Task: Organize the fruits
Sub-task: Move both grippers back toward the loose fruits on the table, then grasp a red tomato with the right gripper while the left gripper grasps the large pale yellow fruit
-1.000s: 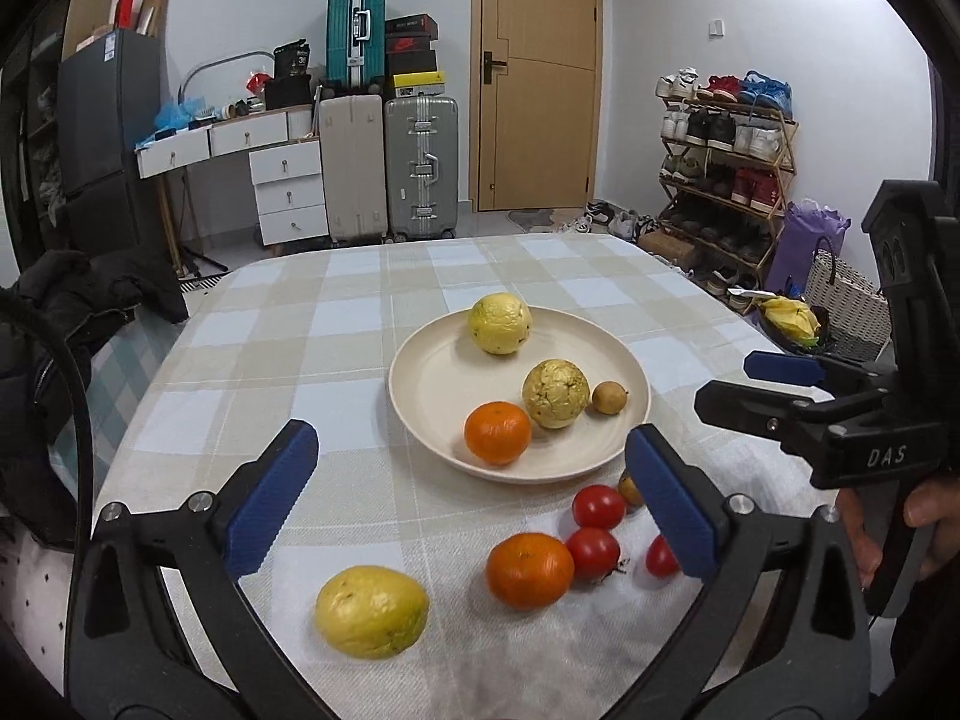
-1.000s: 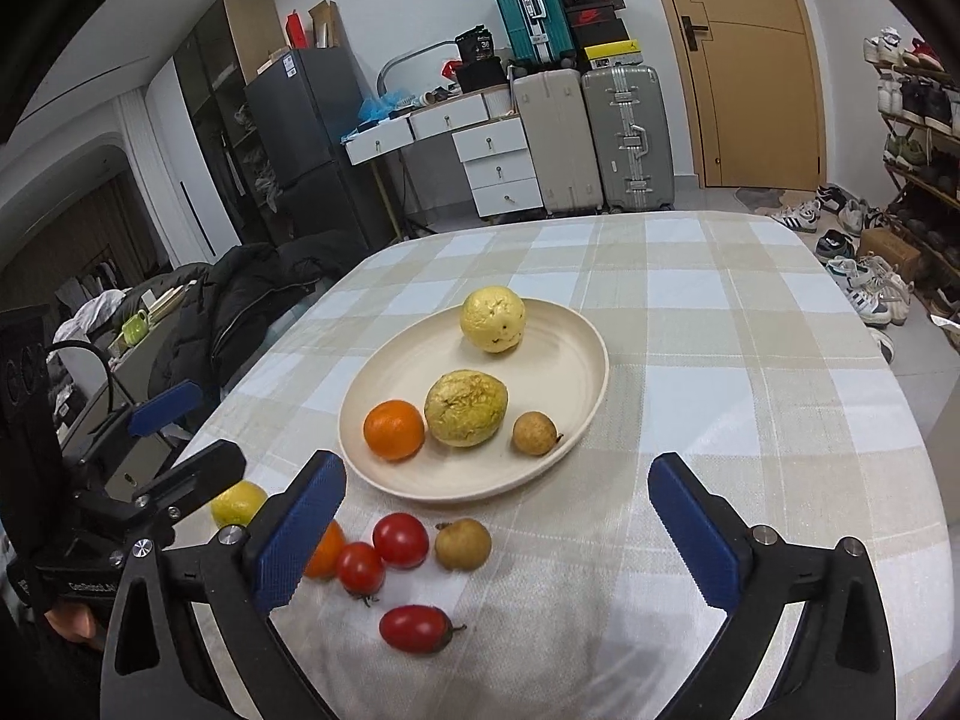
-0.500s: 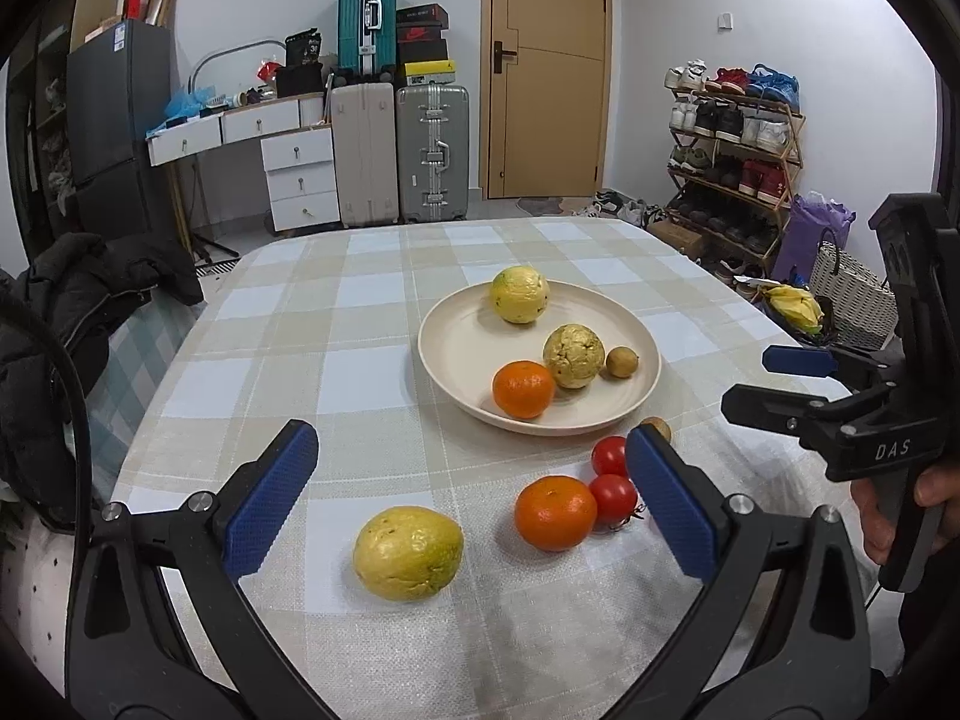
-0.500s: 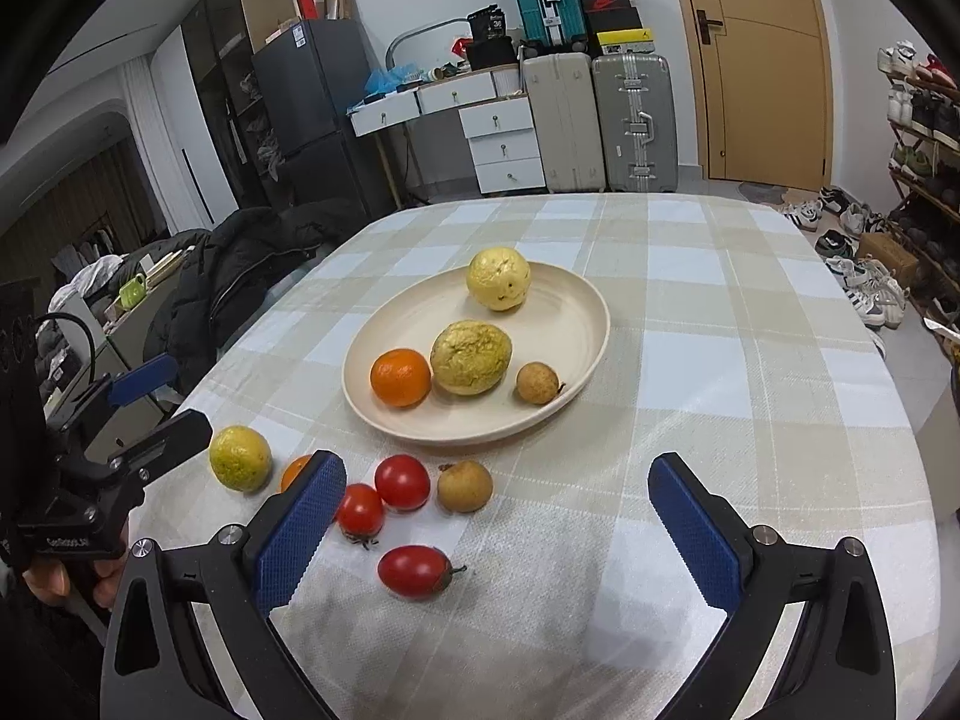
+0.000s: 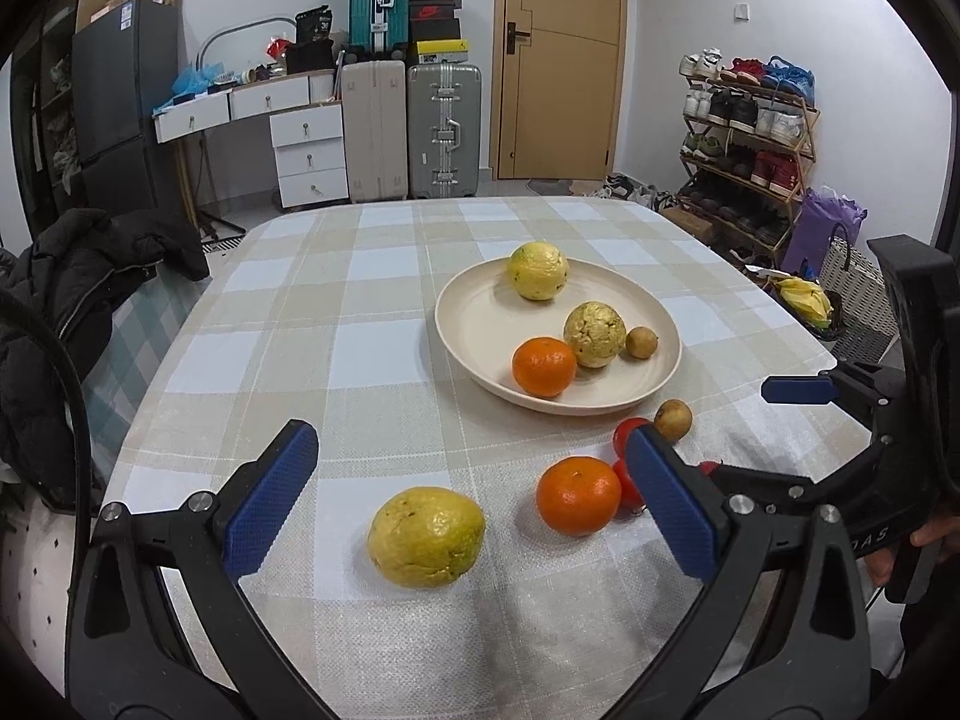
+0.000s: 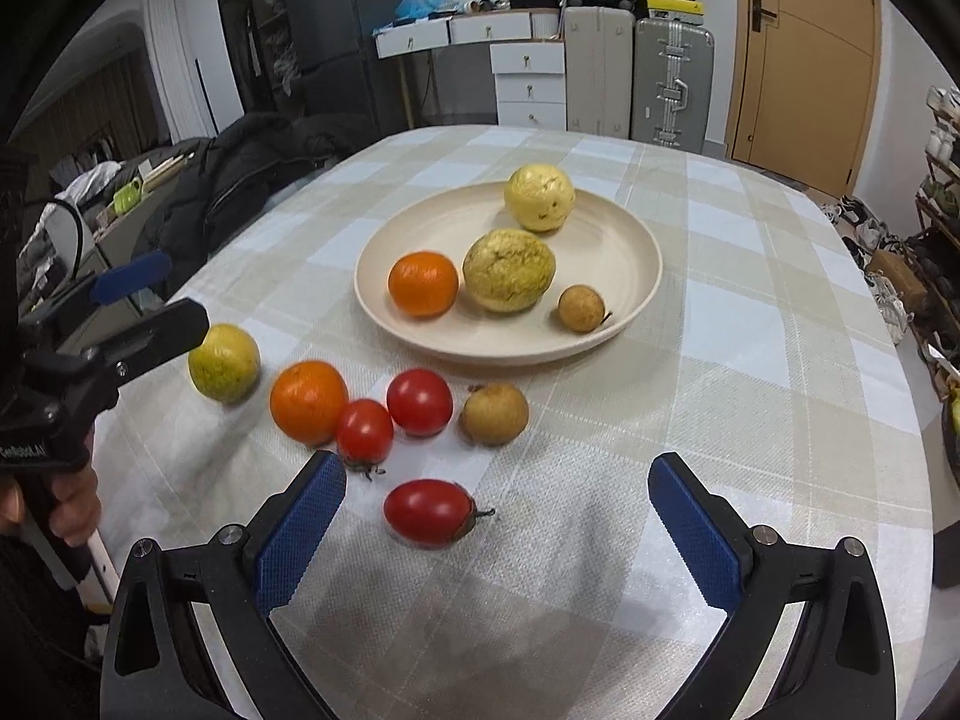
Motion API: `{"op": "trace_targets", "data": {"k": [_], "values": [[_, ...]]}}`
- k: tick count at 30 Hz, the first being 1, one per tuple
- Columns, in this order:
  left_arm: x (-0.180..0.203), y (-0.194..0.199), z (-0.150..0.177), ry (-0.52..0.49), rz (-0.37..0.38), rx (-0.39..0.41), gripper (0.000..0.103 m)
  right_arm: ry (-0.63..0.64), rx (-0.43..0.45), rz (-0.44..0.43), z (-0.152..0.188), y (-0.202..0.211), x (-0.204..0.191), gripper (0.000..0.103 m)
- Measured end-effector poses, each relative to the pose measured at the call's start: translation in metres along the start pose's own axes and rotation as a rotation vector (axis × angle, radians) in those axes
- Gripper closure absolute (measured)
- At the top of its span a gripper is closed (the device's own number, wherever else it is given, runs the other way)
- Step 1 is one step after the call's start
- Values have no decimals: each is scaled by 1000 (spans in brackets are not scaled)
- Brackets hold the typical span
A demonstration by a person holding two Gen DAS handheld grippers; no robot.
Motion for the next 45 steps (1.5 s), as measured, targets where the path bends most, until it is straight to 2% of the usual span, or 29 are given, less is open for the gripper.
{"op": "trace_targets", "data": {"k": [8,23,33,37,40,45], "values": [[0,-16,0,1,-18,-48,1,24,-56,10,5,-13,-5,0],[-5,-46,9,13,-47,-156,1,19,-98,16,7,-25,-6,0],[-5,-54,11,-3,-63,-187,1,70,-112,-25,12,-26,-16,2],[-7,-55,11,-2,-66,-197,1,80,-124,-46,13,-26,-19,19],[-8,-57,12,2,-69,-208,1,98,-124,-36,15,-26,-22,23],[-7,-59,13,-8,-71,-222,1,112,-112,-46,15,-24,-23,39]]}}
Point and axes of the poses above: each gripper's, at about its wrist camera, not at the fingertips, and y roughly against the way its jaws point, x to its right, z to its underside, the point moved 2 cm from there along -y, roughly the way its jaws point, and after that the axes turned 11 degrees about -x, right-handed, at the moved point
